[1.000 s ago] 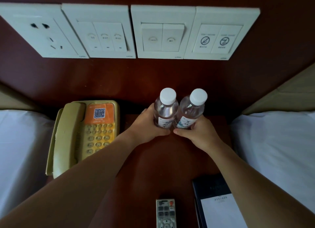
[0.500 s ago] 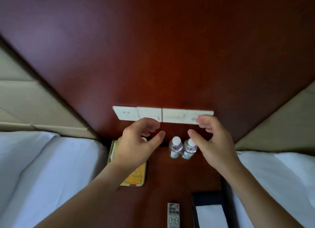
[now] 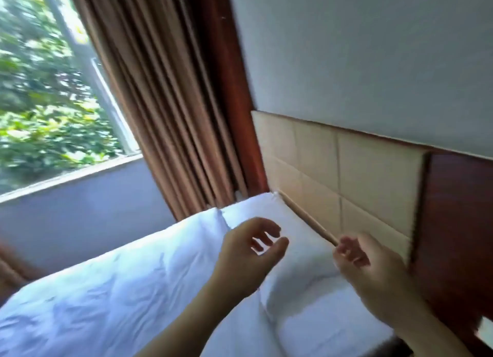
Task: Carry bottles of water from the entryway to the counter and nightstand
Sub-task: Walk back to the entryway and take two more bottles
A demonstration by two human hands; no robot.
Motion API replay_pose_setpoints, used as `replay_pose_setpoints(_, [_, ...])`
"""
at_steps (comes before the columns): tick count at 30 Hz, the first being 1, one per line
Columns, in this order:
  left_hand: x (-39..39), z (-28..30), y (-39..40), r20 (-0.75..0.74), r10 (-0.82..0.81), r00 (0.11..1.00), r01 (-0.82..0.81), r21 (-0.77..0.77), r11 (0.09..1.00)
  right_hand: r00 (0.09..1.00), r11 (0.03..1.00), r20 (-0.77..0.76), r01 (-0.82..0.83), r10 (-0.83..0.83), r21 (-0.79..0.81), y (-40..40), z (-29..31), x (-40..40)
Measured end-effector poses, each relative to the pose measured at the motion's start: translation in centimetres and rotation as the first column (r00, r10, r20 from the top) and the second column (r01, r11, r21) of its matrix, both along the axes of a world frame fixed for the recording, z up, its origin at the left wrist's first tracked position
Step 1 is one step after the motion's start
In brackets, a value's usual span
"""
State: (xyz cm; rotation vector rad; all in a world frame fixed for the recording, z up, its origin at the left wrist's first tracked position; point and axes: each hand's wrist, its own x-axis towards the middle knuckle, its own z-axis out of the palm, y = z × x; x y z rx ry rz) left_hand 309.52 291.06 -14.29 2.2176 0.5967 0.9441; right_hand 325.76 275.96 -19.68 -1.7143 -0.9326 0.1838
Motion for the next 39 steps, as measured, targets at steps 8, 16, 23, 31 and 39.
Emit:
replay_pose_setpoints(8, [-35.0,9.5,5.0,0.114,0.633,0.765,-0.643,0.081,0.762,0.718,0.747,0.252,-0.663,0.649,-0.033,18.6,11.0,-27.1])
replay_pose_setpoints(16, [-65.3,9.9,-2.8,0.168,0.937,0.305,-0.951,0.010,0.308,0.196,0.260,0.399,-0.959,0.896,-0.111,23.8,13.6,-60.9])
replay_pose_setpoints(23, [-84.1,10.1,-8.8,0.218,0.976,0.009,-0.999,-0.050,0.020,-0.100,-0.062,0.375,-0.992,0.922,-0.113,23.3,14.4,-85.6])
replay_pose_setpoints(31, [-96.6,11.4,-11.6,0.220,0.954,-0.206,-0.978,-0.068,-0.195,-0.282,-0.259,0.382,-0.959,0.880,-0.111,23.0,17.8,-102.4])
replay_pose_setpoints(39, [-105.1,11.1,-10.2,0.201,0.918,-0.342,-0.940,-0.064,-0.336,-0.425,-0.432,0.321,-0.900,0.846,-0.053,25.2,17.1,-114.9])
